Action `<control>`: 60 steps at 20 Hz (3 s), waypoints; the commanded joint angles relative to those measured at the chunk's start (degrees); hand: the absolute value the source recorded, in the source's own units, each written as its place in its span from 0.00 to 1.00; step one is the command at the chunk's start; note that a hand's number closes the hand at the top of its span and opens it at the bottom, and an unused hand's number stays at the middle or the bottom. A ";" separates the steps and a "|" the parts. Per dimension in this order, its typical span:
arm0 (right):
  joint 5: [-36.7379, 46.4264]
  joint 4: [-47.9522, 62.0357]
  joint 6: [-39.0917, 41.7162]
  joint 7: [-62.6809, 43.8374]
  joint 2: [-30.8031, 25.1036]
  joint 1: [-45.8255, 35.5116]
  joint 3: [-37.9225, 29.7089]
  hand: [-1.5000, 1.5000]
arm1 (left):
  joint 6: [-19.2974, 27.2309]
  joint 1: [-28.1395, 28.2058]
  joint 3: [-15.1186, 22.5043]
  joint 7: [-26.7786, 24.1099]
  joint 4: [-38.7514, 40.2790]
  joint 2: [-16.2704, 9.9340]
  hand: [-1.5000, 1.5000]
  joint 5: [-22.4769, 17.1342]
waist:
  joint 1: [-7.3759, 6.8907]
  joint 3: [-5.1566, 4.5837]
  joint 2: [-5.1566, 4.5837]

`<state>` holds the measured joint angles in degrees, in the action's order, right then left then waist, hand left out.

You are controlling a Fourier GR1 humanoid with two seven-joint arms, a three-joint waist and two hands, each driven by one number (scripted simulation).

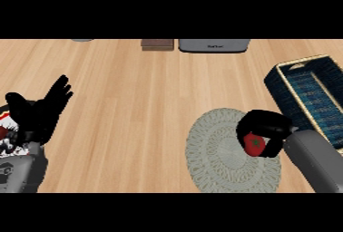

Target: Pick the tomato from the placemat and place it in the basket

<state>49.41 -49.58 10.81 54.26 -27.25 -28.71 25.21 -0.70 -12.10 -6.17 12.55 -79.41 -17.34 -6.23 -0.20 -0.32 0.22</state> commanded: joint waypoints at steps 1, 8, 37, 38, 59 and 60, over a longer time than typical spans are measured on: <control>3.64 3.20 -1.72 2.13 3.27 -0.25 -0.38 1.00 | -0.51 -2.01 -0.52 1.12 1.66 0.22 0.50 0.48 | -0.03 0.33 -0.30; -1.40 5.41 1.08 -22.72 10.57 -2.70 -10.32 1.00 | -0.22 0.27 0.35 1.01 -1.28 1.44 0.50 0.66 | -0.09 0.23 -0.01; 27.16 21.05 -52.43 -122.40 21.57 -51.51 -34.83 1.00 | -0.77 -3.04 0.30 1.48 -0.30 0.08 0.50 1.48 | -2.89 -0.05 -0.57; 28.70 21.52 -49.80 -124.87 20.25 -54.70 -34.67 1.00 | -1.44 -1.31 1.77 0.20 1.02 1.84 0.50 1.57 | -2.66 -0.11 -0.62; 44.24 32.71 -43.95 -136.00 5.31 -59.53 -38.24 1.00 | -0.98 -1.74 0.53 0.30 -0.34 2.08 0.50 1.14 | -1.86 0.27 -0.91; 44.54 31.85 -42.43 -137.21 7.84 -58.82 -37.91 1.00 | -0.33 -1.20 0.37 -0.25 1.09 1.63 0.50 2.36 | -0.70 0.26 -0.41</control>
<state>92.52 -17.24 -31.95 -70.43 -19.92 -88.85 -12.50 -1.58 -13.90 -5.82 12.22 -78.45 -15.87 -4.45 -1.92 -0.10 -0.68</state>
